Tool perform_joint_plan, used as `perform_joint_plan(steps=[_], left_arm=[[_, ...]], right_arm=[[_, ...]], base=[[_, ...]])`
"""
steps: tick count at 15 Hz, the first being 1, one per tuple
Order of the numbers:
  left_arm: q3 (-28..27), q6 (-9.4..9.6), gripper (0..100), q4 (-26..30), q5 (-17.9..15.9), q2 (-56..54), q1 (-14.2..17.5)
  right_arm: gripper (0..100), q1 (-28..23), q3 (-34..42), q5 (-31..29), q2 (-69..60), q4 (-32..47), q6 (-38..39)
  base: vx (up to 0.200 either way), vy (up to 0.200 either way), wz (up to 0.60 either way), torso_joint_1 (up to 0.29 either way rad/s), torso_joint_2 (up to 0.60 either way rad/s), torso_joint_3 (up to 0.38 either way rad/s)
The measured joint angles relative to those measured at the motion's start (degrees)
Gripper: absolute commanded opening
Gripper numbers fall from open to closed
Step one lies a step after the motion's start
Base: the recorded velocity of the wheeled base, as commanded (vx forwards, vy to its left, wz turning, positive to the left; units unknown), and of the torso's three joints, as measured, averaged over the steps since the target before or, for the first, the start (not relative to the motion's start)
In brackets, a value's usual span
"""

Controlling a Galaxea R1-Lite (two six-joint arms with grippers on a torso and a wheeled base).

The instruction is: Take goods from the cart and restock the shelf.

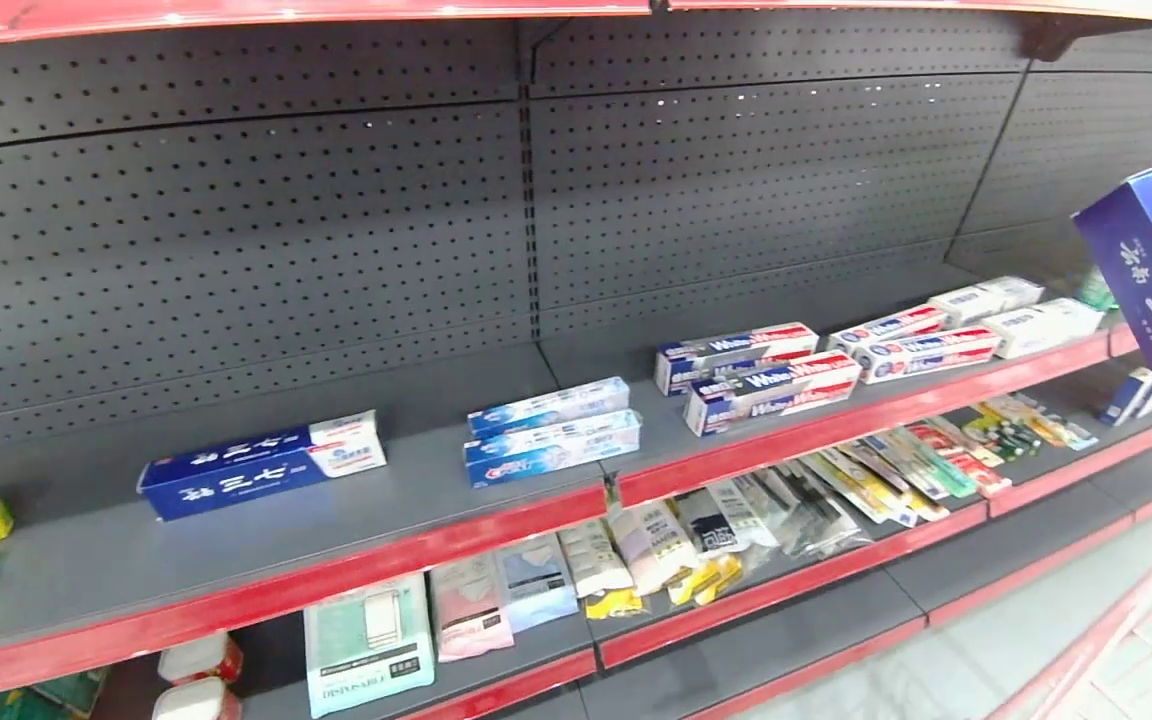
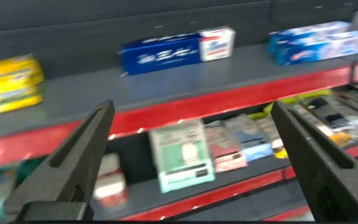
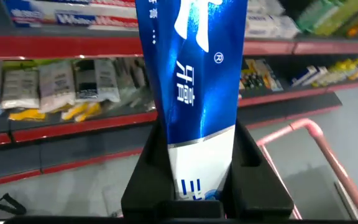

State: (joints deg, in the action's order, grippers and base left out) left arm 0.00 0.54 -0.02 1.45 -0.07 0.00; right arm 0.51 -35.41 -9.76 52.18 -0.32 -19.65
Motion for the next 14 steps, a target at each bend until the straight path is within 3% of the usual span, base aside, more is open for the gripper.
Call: perform_joint_plan(steps=[7, 11, 14], left_arm=[[-0.02, 0.01, 100, 0.02, 0.0, 0.0, 0.0], [0.0, 0.06, 100, 0.02, -0.28, 0.02, 0.0], [0.0, 0.2, 100, -0.05, -0.34, 0.02, 0.0]], right_arm=[[0, 0.09, 2.32, 1.74, -0.91, -0.2, 0.06], [0, 0.59, 3.06, 13.26, -2.36, -2.47, 7.61], [0, -0.27, 6.12, 14.65, -2.93, -9.89, 10.02]], base=[[0.0, 0.0, 0.0, 0.0, 0.0, 0.0], [0.0, 0.0, 0.0, 0.0, 0.0, 0.0], [0.0, 0.0, 0.0, 0.0, 0.0, 0.0]])
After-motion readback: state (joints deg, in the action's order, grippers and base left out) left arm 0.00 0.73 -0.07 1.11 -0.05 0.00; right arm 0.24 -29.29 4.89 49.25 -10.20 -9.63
